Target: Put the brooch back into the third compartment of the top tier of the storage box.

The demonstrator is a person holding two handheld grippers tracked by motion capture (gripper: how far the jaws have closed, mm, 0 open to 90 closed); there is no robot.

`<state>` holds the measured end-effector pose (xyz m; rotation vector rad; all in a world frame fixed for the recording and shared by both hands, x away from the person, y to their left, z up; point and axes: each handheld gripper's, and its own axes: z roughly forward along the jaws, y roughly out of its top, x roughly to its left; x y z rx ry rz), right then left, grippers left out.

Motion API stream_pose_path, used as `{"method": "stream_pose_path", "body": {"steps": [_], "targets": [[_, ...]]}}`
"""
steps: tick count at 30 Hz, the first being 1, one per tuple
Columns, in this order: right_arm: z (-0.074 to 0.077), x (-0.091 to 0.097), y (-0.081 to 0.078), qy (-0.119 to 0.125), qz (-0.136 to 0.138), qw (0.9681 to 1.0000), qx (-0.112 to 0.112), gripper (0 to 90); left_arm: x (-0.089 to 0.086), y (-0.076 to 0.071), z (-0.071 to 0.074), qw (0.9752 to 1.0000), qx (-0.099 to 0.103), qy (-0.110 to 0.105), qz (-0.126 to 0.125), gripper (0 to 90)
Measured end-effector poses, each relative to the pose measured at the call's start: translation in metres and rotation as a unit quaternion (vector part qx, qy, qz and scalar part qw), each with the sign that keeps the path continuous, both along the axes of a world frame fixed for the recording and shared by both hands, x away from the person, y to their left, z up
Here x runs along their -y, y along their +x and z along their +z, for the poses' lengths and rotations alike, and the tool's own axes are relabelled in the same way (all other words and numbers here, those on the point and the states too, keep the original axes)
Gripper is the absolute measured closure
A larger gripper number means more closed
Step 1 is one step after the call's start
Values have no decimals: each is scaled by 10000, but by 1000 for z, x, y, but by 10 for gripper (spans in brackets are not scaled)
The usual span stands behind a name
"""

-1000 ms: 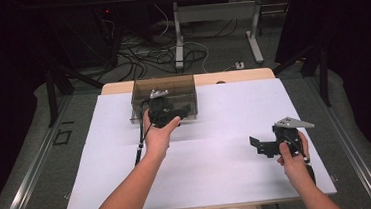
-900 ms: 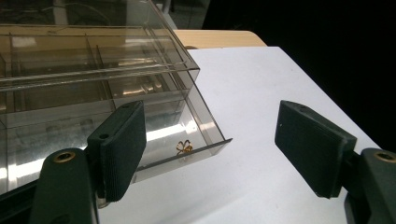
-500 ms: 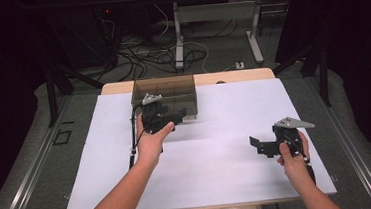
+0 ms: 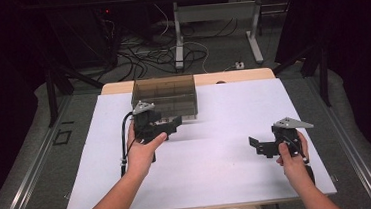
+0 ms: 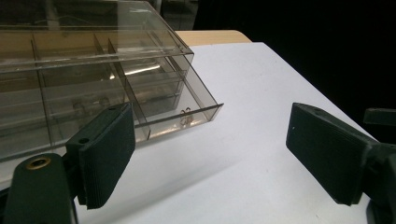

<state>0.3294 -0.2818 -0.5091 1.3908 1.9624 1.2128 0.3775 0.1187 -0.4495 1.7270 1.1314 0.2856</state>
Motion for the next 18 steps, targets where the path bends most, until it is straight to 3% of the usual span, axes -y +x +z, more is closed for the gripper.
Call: {"method": "stream_pose_path", "body": {"steps": [8, 18], "targets": [[0, -1, 0, 26, 2, 10000, -19, 12, -13, -14, -9, 10000, -88, 7, -46, 3], [0, -3, 0, 12, 25, 10000, -3, 12, -27, -32, -22, 10000, -9, 81, -30, 3]]}}
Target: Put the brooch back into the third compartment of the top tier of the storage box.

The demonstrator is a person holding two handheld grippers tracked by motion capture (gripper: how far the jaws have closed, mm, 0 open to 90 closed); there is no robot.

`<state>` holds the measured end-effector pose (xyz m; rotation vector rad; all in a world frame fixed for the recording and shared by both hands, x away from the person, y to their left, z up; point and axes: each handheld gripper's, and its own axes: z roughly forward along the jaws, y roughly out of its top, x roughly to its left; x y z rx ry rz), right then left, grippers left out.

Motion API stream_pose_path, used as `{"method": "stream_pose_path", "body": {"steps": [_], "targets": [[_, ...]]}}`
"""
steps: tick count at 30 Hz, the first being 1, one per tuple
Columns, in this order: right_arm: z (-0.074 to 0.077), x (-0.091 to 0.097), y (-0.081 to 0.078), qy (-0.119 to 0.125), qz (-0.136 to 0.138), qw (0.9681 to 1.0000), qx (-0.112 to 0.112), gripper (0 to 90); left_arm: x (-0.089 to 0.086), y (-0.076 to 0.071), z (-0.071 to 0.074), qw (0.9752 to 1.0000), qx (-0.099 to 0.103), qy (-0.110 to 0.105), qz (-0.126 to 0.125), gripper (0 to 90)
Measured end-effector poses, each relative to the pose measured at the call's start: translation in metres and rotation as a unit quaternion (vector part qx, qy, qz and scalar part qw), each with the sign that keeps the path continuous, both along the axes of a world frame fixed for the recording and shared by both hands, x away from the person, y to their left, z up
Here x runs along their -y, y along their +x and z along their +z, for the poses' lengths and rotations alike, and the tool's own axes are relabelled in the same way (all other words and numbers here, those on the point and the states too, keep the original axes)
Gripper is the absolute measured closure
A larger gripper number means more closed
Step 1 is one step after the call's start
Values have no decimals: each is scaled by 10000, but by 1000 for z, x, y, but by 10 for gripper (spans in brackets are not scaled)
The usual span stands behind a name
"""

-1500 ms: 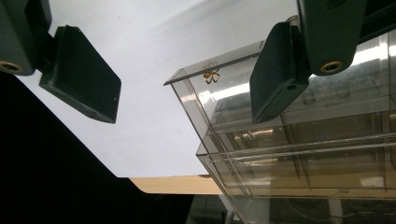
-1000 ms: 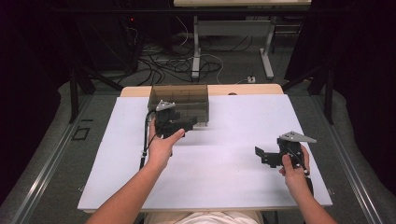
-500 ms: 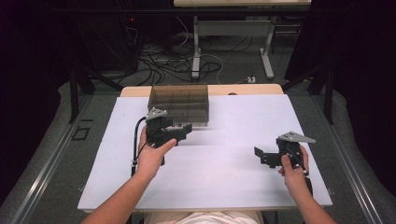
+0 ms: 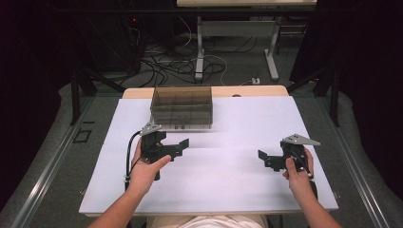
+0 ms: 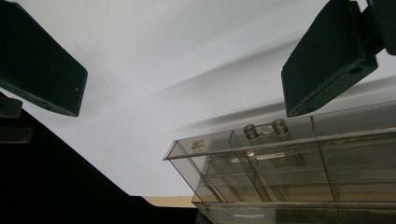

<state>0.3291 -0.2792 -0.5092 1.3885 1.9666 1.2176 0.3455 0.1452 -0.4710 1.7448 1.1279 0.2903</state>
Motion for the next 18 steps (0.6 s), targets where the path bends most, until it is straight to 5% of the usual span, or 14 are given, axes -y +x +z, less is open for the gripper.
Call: {"method": "stream_pose_path", "body": {"steps": [18], "targets": [[-1, -2, 0, -8, -68, 10000, 26, 12, -24, -22, -24, 9997, 165, 96, -178, 5]]}}
